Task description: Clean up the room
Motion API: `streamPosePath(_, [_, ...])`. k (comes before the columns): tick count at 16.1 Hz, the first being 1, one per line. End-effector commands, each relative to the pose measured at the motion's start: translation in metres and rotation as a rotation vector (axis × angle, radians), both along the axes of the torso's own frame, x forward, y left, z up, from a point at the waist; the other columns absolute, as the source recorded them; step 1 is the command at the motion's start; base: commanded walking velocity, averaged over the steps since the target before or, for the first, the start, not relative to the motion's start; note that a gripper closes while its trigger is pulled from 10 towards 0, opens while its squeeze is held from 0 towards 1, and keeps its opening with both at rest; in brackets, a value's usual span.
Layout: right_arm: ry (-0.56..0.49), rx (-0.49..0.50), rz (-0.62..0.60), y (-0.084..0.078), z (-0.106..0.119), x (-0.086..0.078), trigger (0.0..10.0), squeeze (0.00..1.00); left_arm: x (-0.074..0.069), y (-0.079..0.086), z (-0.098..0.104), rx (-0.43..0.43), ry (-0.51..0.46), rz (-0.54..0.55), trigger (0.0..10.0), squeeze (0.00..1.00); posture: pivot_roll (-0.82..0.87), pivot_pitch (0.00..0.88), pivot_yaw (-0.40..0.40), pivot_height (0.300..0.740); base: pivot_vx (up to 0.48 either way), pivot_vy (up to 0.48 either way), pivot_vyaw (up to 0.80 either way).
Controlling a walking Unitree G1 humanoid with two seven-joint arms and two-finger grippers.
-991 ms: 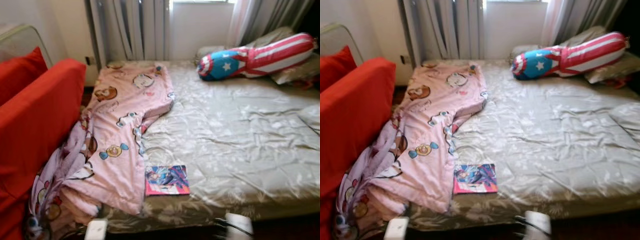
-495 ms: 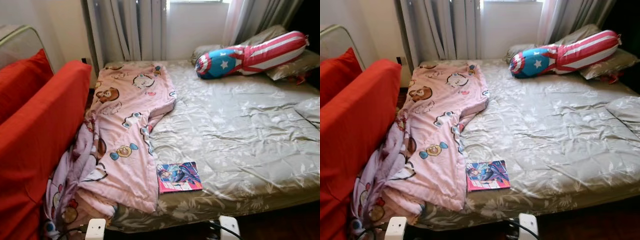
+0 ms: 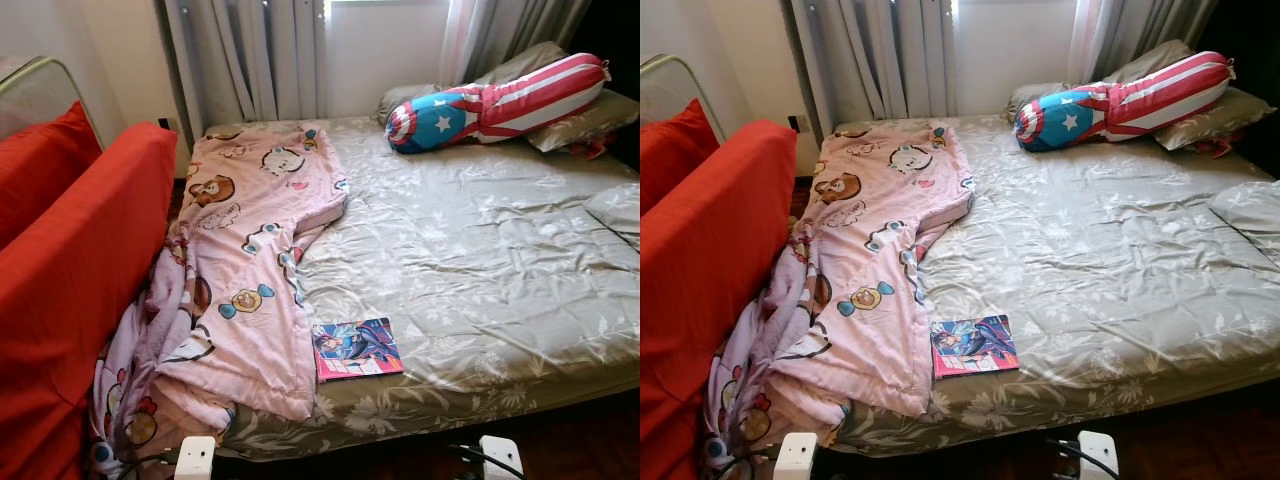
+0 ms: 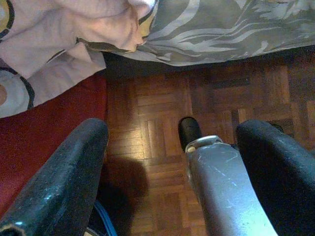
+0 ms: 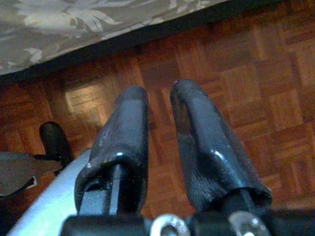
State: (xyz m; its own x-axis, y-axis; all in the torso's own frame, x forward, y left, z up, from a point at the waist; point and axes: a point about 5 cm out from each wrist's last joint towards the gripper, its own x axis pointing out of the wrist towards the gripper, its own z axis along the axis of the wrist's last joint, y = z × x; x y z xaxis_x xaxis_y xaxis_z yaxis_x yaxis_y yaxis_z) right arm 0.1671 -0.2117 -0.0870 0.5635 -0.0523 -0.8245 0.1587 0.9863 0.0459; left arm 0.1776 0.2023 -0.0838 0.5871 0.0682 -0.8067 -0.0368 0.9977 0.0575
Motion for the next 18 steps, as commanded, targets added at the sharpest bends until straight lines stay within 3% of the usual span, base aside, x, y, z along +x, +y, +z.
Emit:
streamPosePath(1, [0.005, 0.003, 0.015, 0.007, 0.0, 0.003, 10.0, 0.0, -0.001, 0.0, -0.001, 0.002, 0.008, -0.009, 10.0, 0.0, -0.05, 0.0, -0.016, 0.74, 0.0, 0.0, 0.0])
streamPosePath(3, [0.002, 0.021, 0.056, 0.03, -0.002, 0.007, 10.0, 0.0, -0.002, 0.0, -0.001, 0.008, 0.012, -0.013, 10.0, 0.0, -0.05, 0.0, -0.015, 0.74, 0.0, 0.0, 0.4])
streamPosePath(6, [0.011, 0.028, 0.064, 0.039, -0.005, 0.002, 10.0, 0.0, -0.002, 0.0, -0.001, 0.007, 0.014, -0.014, 10.0, 0.0, -0.05, 0.0, -0.014, 0.74, 0.0, 0.0, 0.8])
streamPosePath(14, [-0.005, 0.041, 0.014, 0.038, -0.005, 0.001, 10.0, 0.0, -0.002, 0.0, -0.001, 0.011, 0.015, -0.021, 10.0, 0.0, -0.05, 0.0, -0.01, 0.74, 0.0, 0.0, 0.1])
streamPosePath(18, [-0.018, 0.021, 0.037, 0.025, 0.0, 0.008, 10.0, 0.0, -0.002, 0.0, -0.001, 0.01, 0.014, -0.019, 10.0, 0.0, -0.05, 0.0, -0.012, 0.74, 0.0, 0.0, 0.0])
